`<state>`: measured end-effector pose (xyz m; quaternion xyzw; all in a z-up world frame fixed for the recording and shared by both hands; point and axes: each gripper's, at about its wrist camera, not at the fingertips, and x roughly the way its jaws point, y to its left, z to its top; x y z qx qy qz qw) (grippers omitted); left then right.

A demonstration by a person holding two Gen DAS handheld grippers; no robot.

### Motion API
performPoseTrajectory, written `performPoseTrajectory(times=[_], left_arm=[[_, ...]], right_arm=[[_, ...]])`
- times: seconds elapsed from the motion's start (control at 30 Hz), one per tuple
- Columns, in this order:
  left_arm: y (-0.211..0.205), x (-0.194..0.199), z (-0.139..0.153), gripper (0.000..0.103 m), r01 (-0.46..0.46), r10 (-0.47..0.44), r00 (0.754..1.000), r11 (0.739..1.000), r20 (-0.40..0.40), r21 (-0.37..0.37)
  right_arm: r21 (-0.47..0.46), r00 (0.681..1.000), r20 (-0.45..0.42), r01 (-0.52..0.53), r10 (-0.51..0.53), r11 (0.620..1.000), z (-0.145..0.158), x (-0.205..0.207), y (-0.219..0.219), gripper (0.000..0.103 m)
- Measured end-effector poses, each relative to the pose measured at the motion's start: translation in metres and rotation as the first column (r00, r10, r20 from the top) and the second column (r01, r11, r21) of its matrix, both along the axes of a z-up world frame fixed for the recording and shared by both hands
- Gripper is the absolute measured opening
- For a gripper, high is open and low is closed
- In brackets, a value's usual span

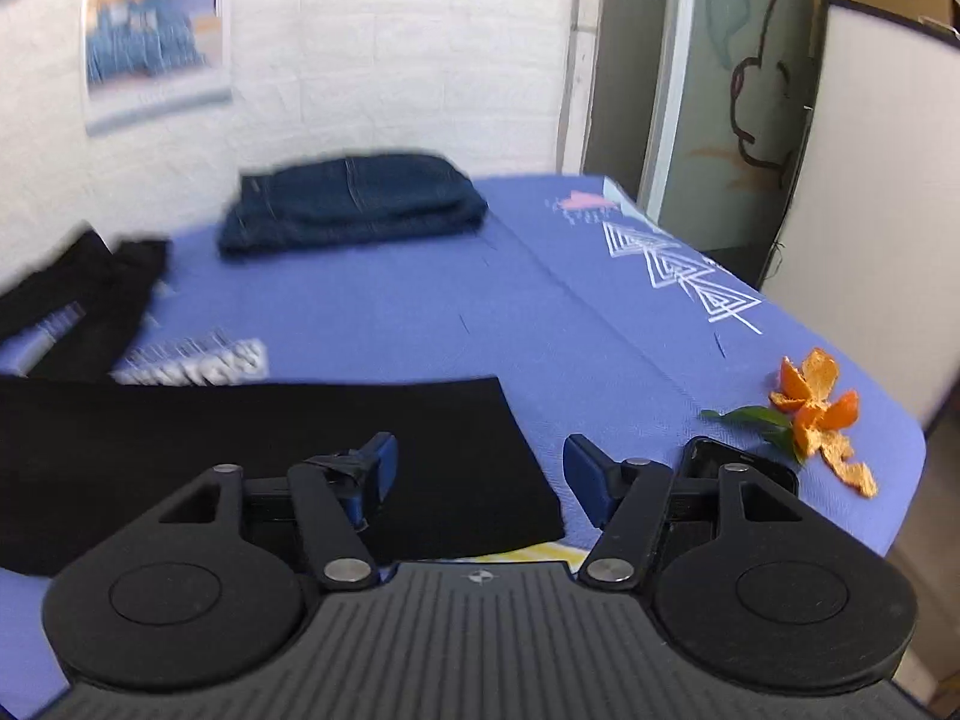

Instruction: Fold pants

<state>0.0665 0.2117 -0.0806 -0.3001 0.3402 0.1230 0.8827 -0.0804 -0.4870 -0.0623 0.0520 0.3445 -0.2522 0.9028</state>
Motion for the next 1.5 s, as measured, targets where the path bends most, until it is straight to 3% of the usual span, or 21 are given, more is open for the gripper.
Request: performPoseTrajectory(times=[0.07, 0.1, 0.17, 0.2, 0.27, 0.3, 0.37, 0.4, 0.43, 0.47, 0.57, 0.6, 0.63, 0.8, 0.93, 1.23, 1.4, 1.5], left_arm=[[-0.002, 0.001, 0.0, 0.04, -0.015, 0.014, 1.0, 1.0, 0.004, 0.001], [-0.004, 0.002, 0.001, 0.035, -0.017, 0.017, 1.0, 1.0, 0.001, 0.014], [-0.011, 0.005, 0.004, 0.015, -0.004, 0.005, 1.0, 0.996, -0.018, 0.093], [-0.012, 0.005, 0.005, 0.015, 0.0, 0.002, 1.0, 0.993, -0.012, 0.12], [-0.008, 0.006, 0.001, 0.017, -0.02, 0.022, 1.0, 0.993, -0.013, 0.12], [-0.005, 0.007, -0.002, 0.018, -0.029, 0.03, 0.999, 0.996, -0.015, 0.09], [-0.004, 0.003, 0.0, 0.047, -0.029, 0.029, 1.0, 0.997, -0.01, 0.071], [-0.003, 0.001, 0.003, 0.057, -0.027, 0.028, 1.0, 0.997, -0.012, 0.069], [-0.002, -0.003, 0.007, 0.087, -0.043, 0.044, 0.999, 0.996, -0.016, 0.077], [-0.001, -0.008, 0.013, 0.101, -0.067, 0.069, 0.997, 0.994, -0.016, 0.083], [0.007, -0.021, 0.034, 0.103, -0.088, 0.087, 0.996, 0.995, 0.029, 0.043], [0.009, -0.022, 0.042, 0.103, -0.081, 0.079, 0.996, 0.996, 0.04, 0.032], [0.009, -0.019, 0.05, 0.103, -0.064, 0.063, 0.997, 0.997, 0.049, 0.032], [-0.01, 0.017, 0.081, 0.103, 0.022, -0.037, 0.992, 0.992, 0.12, 0.122], [-0.026, 0.066, 0.081, 0.103, 0.071, -0.088, 0.991, 0.985, 0.104, 0.159], [-0.054, 0.185, 0.055, 0.103, 0.186, -0.193, 0.981, 0.971, 0.032, 0.152], [-0.059, 0.238, 0.027, 0.103, 0.223, -0.224, 0.975, 0.973, -0.004, 0.049], [-0.075, 0.253, 0.016, 0.103, 0.263, -0.26, 0.965, 0.961, -0.04, 0.082]], right_arm=[[0.011, 0.999, -0.049, -0.001, 0.002, 1.0, -0.016, 0.008, -0.004, 0.1], [0.032, 0.999, -0.05, -0.002, 0.004, 0.999, -0.02, 0.009, -0.005, 0.089], [0.028, 1.0, -0.018, -0.012, 0.012, 1.0, -0.017, 0.006, -0.002, 0.031], [-0.008, 0.999, -0.04, 0.001, -0.001, 1.0, -0.016, 0.007, 0.0, 0.011], [-0.087, 0.993, -0.095, 0.065, -0.073, 0.994, -0.021, 0.01, -0.005, 0.007], [-0.08, 0.991, -0.101, 0.074, -0.082, 0.994, -0.023, 0.009, -0.01, 0.008], [-0.038, 0.995, -0.072, 0.065, -0.067, 0.997, -0.016, 0.004, -0.013, 0.013], [-0.033, 0.997, -0.053, 0.051, -0.053, 0.998, -0.01, 0.002, -0.011, 0.024], [-0.045, 0.998, -0.027, 0.048, -0.049, 0.998, -0.003, 0.0, -0.008, 0.036], [-0.061, 0.999, 0.001, 0.043, -0.043, 0.997, 0.005, -0.001, -0.002, 0.04], [-0.049, 0.994, 0.094, -0.05, 0.054, 0.998, 0.028, 0.005, 0.015, 0.066], [-0.035, 0.987, 0.127, -0.094, 0.097, 0.995, 0.034, 0.011, 0.022, 0.086], [-0.021, 0.978, 0.155, -0.14, 0.142, 0.99, 0.039, 0.019, 0.029, 0.099], [0.045, 0.924, 0.198, -0.342, 0.327, 0.939, 0.041, 0.077, 0.069, 0.101], [0.061, 0.899, 0.15, -0.423, 0.411, 0.904, 0.021, 0.127, 0.097, 0.1], [0.145, 0.904, 0.051, -0.426, 0.424, 0.893, -0.023, 0.2, 0.113, 0.1], [0.181, 0.897, 0.056, -0.442, 0.439, 0.879, -0.034, 0.215, 0.11, 0.1], [0.206, 0.886, 0.074, -0.462, 0.457, 0.863, -0.036, 0.22, 0.109, 0.101]])
